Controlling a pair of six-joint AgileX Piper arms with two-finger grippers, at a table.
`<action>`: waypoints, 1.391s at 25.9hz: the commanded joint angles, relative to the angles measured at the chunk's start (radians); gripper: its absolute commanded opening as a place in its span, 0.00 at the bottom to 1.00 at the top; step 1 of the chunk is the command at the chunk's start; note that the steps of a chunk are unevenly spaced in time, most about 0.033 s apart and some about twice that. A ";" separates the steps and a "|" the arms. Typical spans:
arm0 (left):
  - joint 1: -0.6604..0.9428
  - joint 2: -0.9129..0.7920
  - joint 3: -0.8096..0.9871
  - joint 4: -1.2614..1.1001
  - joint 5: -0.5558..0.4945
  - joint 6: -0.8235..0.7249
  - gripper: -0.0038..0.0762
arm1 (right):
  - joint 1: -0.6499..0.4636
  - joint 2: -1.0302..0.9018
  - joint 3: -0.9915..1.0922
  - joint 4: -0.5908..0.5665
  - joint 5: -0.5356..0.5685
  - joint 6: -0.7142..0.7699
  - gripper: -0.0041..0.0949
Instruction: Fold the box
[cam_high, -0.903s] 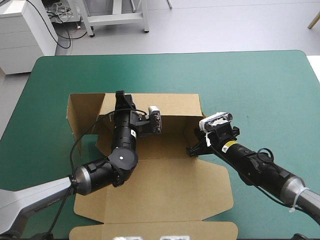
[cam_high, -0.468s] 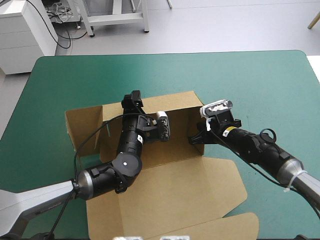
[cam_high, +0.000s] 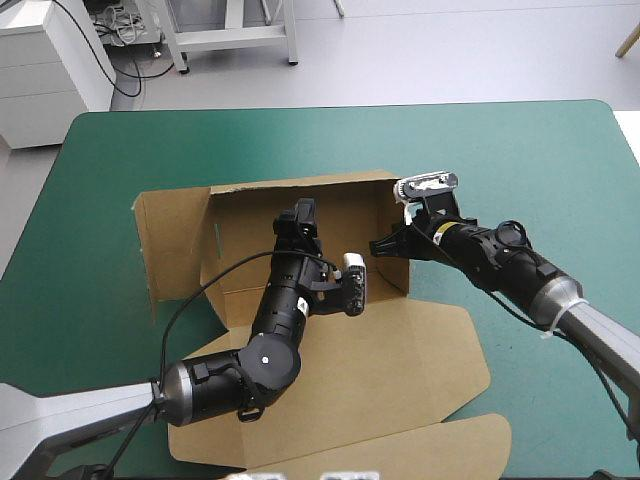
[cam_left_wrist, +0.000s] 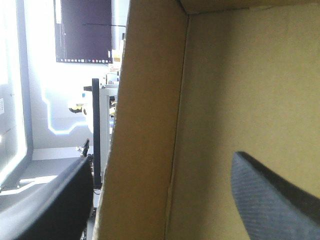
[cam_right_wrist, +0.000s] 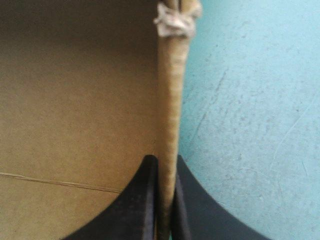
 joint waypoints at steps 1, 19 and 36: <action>-0.024 -0.036 -0.028 0.049 0.035 0.019 0.73 | -0.010 0.000 -0.080 -0.159 0.078 0.125 0.04; -0.021 -0.036 -0.066 -0.010 -0.047 0.044 0.73 | -0.091 0.213 -0.507 -0.431 0.441 0.248 0.04; 0.387 -0.036 -0.533 -1.346 -0.036 1.008 0.06 | -0.091 0.238 -0.537 -0.403 0.476 0.235 0.04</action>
